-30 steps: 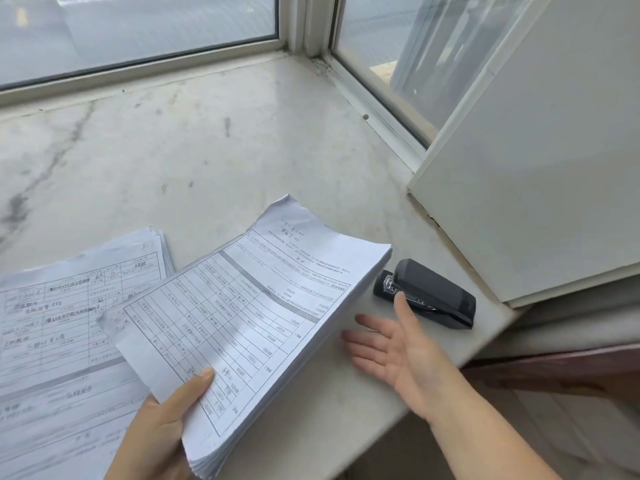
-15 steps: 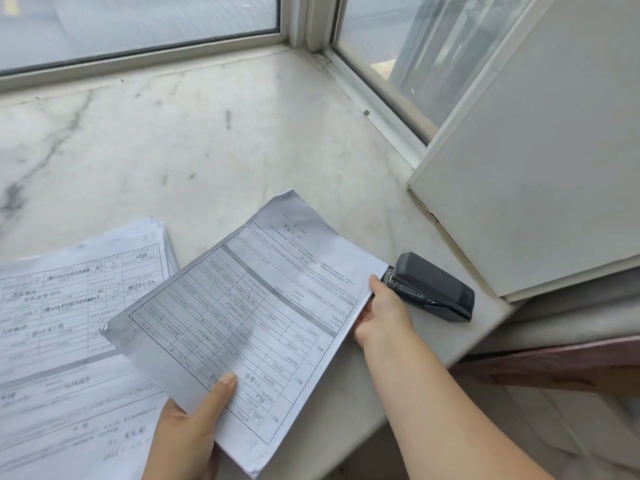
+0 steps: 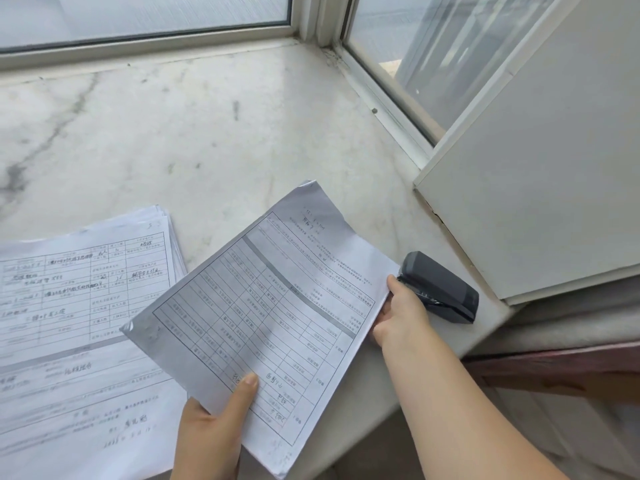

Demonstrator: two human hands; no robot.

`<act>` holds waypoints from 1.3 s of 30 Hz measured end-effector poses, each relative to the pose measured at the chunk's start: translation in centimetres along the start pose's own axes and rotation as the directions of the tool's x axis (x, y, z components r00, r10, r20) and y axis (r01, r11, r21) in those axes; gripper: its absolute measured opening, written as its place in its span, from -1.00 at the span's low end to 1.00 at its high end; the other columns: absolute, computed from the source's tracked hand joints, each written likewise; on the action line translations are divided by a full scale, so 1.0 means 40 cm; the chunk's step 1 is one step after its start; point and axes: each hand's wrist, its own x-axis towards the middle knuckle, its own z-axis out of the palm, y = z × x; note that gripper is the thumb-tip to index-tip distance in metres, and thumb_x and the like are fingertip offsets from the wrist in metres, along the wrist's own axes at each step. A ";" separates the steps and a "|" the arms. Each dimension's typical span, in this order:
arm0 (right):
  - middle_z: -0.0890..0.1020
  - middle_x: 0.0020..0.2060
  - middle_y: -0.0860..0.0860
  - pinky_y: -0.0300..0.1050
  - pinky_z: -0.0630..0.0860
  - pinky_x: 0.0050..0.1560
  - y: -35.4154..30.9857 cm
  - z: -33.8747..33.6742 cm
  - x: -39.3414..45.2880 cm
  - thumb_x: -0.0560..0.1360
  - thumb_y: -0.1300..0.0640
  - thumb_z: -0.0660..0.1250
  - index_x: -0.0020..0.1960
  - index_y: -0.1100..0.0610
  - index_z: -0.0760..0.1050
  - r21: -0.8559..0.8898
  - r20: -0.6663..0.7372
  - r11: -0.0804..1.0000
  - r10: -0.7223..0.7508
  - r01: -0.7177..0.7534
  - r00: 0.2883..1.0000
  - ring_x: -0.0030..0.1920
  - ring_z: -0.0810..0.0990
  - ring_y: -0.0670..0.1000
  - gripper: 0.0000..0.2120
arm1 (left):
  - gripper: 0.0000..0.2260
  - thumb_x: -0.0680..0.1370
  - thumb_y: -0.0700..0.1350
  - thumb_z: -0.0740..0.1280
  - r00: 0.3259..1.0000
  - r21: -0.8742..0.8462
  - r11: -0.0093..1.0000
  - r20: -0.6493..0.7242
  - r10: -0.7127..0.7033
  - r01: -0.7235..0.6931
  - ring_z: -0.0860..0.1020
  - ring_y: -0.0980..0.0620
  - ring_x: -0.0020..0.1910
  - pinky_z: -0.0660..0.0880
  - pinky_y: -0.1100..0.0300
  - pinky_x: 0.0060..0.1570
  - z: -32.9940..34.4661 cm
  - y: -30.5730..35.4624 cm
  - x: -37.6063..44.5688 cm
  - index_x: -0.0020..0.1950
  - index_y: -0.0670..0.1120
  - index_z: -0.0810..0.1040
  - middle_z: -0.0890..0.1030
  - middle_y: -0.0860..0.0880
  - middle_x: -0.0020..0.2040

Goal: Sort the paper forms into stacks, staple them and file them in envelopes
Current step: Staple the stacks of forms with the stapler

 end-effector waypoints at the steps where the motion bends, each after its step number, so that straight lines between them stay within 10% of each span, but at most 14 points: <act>1: 0.65 -0.19 0.10 0.14 0.55 0.00 -0.001 -0.003 0.000 0.60 0.05 0.30 -0.06 0.18 0.54 -0.002 -0.002 1.000 0.002 -0.002 1.000 -0.18 0.63 0.11 -0.81 | -0.65 0.33 -0.16 0.47 1.000 0.002 1.000 0.003 0.007 -0.007 0.66 -0.14 0.03 0.49 -0.20 0.16 0.001 0.001 -0.002 0.11 -0.12 0.61 0.70 -0.10 0.00; 5: 0.65 -0.21 0.10 0.12 0.55 -0.09 -0.007 -0.013 -0.004 0.61 0.06 0.28 -0.08 0.17 0.55 -0.009 0.009 1.000 0.013 -0.013 1.000 -0.16 0.62 0.13 -0.80 | -0.93 0.43 -0.17 0.50 0.999 0.071 0.997 -0.016 0.027 -0.026 0.68 -0.02 -0.07 0.53 -0.02 -0.01 0.001 0.000 -0.012 -0.10 -0.05 0.70 0.72 -0.03 -0.11; 18: 0.64 -0.19 0.10 0.14 0.54 0.08 -0.011 -0.031 -0.024 0.61 0.11 0.28 -0.10 0.20 0.54 0.001 0.022 0.999 -0.035 0.035 0.999 -0.18 0.62 0.10 -0.81 | -0.71 0.48 -0.32 0.42 0.996 0.127 0.991 -0.078 0.044 -0.033 0.65 0.22 -0.26 0.54 0.18 -0.20 0.009 -0.020 -0.043 -0.31 0.05 0.69 0.70 0.09 -0.27; 27: 0.67 -0.46 0.06 -0.16 0.57 -0.50 -0.019 -0.050 -0.021 0.61 0.17 0.27 -0.09 0.20 0.53 -0.088 0.040 0.996 -0.029 0.033 0.999 -0.25 0.64 0.04 -0.85 | -0.82 0.50 -0.29 0.40 0.997 0.077 0.997 -0.076 0.035 -0.029 0.67 0.10 -0.12 0.58 0.19 -0.16 0.024 -0.041 -0.032 -0.14 -0.01 0.67 0.72 0.07 -0.17; 33: 0.68 -0.23 0.11 -0.04 0.58 -0.27 -0.026 -0.050 -0.019 0.60 0.15 0.29 -0.07 0.21 0.54 -0.113 0.059 0.992 -0.040 0.046 0.997 -0.20 0.64 0.05 -0.86 | -0.76 0.50 -0.32 0.38 0.996 0.075 0.995 -0.050 0.074 -0.070 0.68 0.13 -0.15 0.60 0.33 -0.19 0.035 -0.028 -0.027 -0.22 -0.01 0.70 0.72 0.03 -0.16; 37: 0.66 -0.19 0.08 -0.14 0.55 -0.22 -0.018 -0.111 -0.059 0.60 0.14 0.28 -0.05 0.15 0.52 -0.356 0.062 0.872 -0.336 0.335 0.940 -0.18 0.65 -0.01 -0.90 | -0.81 0.51 -0.31 0.37 0.996 0.097 0.993 -0.047 0.075 -0.070 0.67 0.13 -0.13 0.61 0.25 -0.19 0.035 -0.031 -0.028 -0.11 -0.02 0.66 0.72 0.05 -0.15; 39: 0.62 -0.28 0.03 -0.20 0.50 -0.32 -0.041 -0.147 -0.104 0.61 0.12 0.25 -0.13 0.14 0.49 -0.497 0.116 0.630 -0.633 0.597 0.766 -0.32 0.60 -0.06 -0.84 | -0.82 0.50 -0.30 0.38 0.995 0.122 0.990 -0.054 0.079 -0.072 0.67 0.14 -0.14 0.58 0.24 -0.18 0.035 -0.033 -0.026 -0.12 -0.01 0.65 0.72 0.07 -0.18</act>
